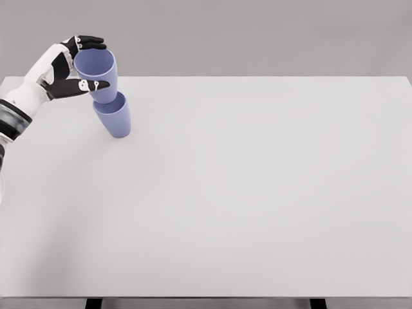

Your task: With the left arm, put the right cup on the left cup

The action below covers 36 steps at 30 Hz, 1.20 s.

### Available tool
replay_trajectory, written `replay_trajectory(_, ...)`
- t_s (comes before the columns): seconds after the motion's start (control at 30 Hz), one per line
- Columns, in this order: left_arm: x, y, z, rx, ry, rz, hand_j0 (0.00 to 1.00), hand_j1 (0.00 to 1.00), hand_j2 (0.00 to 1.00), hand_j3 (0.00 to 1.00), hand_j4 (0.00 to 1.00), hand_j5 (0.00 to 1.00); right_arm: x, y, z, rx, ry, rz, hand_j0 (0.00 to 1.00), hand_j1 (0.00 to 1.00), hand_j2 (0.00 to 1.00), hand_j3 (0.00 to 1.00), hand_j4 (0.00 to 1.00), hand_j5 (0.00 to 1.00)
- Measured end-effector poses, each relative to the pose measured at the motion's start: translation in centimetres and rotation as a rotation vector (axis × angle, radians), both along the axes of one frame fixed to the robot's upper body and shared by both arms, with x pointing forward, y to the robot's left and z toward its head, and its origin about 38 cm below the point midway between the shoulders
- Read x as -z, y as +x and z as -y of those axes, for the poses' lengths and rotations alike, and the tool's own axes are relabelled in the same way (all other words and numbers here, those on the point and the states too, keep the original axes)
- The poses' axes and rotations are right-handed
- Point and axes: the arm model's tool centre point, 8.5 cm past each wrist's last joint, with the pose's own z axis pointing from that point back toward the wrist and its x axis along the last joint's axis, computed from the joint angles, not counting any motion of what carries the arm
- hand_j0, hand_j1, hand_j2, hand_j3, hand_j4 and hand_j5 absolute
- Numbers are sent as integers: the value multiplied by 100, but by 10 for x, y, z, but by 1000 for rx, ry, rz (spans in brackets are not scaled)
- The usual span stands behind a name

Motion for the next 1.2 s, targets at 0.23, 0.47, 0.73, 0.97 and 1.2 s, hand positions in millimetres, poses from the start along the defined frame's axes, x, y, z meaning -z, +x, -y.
replay_trajectory(0.23,5,-2,0,0,1,-9,71,71,71,71,71,71,0,0,0,0,0,0,100,100,100,100,100,100)
replay_trajectory(0.47,8,-3,0,0,1,-17,71,71,71,71,71,71,0,0,0,0,0,0,100,100,100,100,100,100)
replay_trajectory(0.73,12,-6,3,6,3,-23,71,71,71,71,71,71,0,0,0,0,0,0,100,100,100,100,100,100)
replay_trajectory(0.97,12,-7,4,9,3,-21,71,71,71,71,71,71,0,0,0,0,0,0,100,100,100,100,100,100)
replay_trajectory(1.2,14,-6,3,7,5,-26,72,72,72,72,72,72,0,0,0,0,0,0,100,100,100,100,100,100)
